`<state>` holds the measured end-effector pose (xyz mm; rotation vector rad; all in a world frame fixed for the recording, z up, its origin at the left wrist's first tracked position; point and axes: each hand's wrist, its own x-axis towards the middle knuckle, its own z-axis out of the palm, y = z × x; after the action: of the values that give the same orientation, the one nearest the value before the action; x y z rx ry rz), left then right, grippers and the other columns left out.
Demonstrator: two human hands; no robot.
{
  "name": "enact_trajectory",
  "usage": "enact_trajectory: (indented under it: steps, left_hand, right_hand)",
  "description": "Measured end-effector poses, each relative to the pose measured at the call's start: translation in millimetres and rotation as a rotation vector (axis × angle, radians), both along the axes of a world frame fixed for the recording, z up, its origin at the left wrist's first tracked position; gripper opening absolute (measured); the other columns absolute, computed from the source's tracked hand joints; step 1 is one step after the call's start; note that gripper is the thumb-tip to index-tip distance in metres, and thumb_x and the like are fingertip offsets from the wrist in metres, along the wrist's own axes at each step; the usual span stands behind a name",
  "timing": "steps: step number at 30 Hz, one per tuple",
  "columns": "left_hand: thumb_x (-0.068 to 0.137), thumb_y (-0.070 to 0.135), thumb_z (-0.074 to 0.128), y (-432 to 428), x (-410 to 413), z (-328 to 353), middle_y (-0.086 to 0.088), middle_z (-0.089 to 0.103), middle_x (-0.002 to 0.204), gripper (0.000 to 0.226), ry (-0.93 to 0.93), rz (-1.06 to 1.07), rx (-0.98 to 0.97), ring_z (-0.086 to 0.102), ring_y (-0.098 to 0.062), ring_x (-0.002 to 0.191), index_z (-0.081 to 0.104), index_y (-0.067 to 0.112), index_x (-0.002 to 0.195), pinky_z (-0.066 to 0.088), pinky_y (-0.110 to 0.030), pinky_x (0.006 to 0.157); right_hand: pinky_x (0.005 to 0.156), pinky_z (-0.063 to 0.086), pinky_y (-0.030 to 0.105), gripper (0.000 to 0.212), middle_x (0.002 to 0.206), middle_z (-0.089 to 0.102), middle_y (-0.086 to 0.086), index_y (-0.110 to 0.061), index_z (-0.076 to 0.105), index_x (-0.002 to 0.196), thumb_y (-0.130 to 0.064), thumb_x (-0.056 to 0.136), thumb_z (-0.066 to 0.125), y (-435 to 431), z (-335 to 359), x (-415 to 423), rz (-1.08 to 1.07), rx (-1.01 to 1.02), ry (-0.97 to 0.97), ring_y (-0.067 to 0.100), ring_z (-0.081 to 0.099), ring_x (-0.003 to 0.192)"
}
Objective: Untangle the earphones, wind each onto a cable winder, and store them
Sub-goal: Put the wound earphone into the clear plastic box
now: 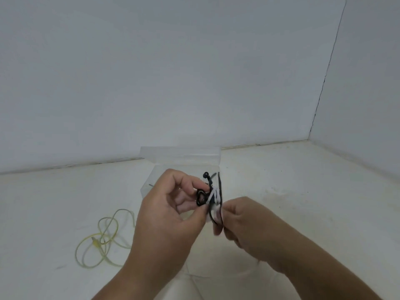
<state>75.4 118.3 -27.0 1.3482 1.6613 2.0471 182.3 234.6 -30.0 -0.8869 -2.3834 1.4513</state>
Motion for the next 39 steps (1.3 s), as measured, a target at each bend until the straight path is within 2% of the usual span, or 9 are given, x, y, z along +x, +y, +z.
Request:
enact_trajectory:
  steps: [4,7,13,18,21,24,28,33,39]
  left_hand:
    - [0.077,-0.021,0.067,1,-6,3,0.001,0.073,0.090,0.053,-0.018,0.094,0.009,0.060,-0.003,0.059,0.052,0.029,0.071,0.047,-0.014,0.060]
    - [0.077,-0.021,0.068,2,-10,1,0.002,0.073,0.088,0.042,-0.029,0.118,-0.010,0.054,0.000,0.052,0.051,0.018,0.077,0.044,-0.011,0.054]
    - [0.077,-0.005,0.075,4,-16,-6,0.014,0.072,0.094,0.045,0.127,0.297,-0.097,0.064,-0.011,0.067,0.051,0.034,0.076,0.053,-0.022,0.064]
    - [0.075,-0.003,0.075,3,-15,-7,0.021,0.069,0.092,0.052,0.309,0.365,-0.185,0.066,-0.008,0.080,0.051,0.043,0.079,0.053,-0.021,0.071]
    - [0.078,0.000,0.075,4,-13,-8,0.021,0.068,0.091,0.050,0.399,0.321,-0.225,0.067,-0.003,0.085,0.050,0.044,0.082,0.052,-0.020,0.075]
    - [0.080,-0.001,0.072,4,-12,-8,0.021,0.068,0.092,0.050,0.436,0.266,-0.253,0.068,-0.004,0.087,0.051,0.044,0.083,0.053,-0.020,0.077]
    - [0.078,-0.007,0.070,2,-12,-7,0.019,0.069,0.092,0.058,0.436,0.196,-0.267,0.068,-0.009,0.087,0.050,0.048,0.081,0.053,-0.023,0.078]
    - [0.077,-0.008,0.072,0,-7,-6,0.012,0.072,0.090,0.048,0.331,0.045,-0.231,0.066,-0.014,0.081,0.053,0.036,0.077,0.049,-0.015,0.075]
    - [0.070,0.003,0.070,1,-2,-2,0.004,0.073,0.088,0.030,0.158,-0.112,-0.137,0.067,-0.010,0.075,0.054,0.028,0.078,0.051,-0.017,0.074]
  right_hand:
    - [0.051,0.035,0.022,0.040,0.056,0.049,-0.009,-0.018,0.069,0.073,-0.029,0.104,0.045,-11,3,0,0.149,0.061,-0.073,0.009,0.041,0.049]
    - [0.051,0.034,0.020,0.041,0.057,0.049,-0.009,-0.019,0.068,0.073,-0.030,0.104,0.044,-11,9,2,0.157,0.107,-0.029,0.009,0.041,0.051]
    - [0.051,0.035,0.018,0.037,0.054,0.048,-0.012,-0.023,0.067,0.074,-0.029,0.104,0.045,-10,12,5,0.218,0.137,0.057,0.008,0.040,0.050]
    - [0.048,0.028,0.023,0.026,0.055,0.040,-0.004,-0.020,0.071,0.076,-0.027,0.097,0.058,-11,18,9,0.233,0.162,0.201,0.013,0.033,0.050]
    - [0.046,0.026,0.023,0.027,0.051,0.039,-0.007,-0.017,0.073,0.074,-0.019,0.096,0.058,-6,21,12,0.114,0.062,0.352,0.014,0.030,0.048]
    - [0.044,0.026,0.024,0.034,0.053,0.036,0.001,-0.010,0.072,0.071,-0.010,0.099,0.052,2,24,17,0.016,-0.148,0.427,0.016,0.029,0.047]
    - [0.040,0.022,0.021,0.033,0.051,0.030,-0.001,-0.006,0.070,0.071,-0.012,0.099,0.053,11,28,22,-0.086,-0.311,0.477,0.014,0.022,0.045]
    - [0.054,0.028,0.029,0.027,0.061,0.035,0.008,-0.017,0.072,0.071,-0.026,0.094,0.060,17,22,19,-0.277,0.075,0.419,0.019,0.030,0.054]
    - [0.047,0.026,0.019,0.032,0.053,0.036,0.001,-0.018,0.071,0.067,-0.028,0.096,0.060,18,15,14,-0.322,0.061,0.345,0.009,0.029,0.041]
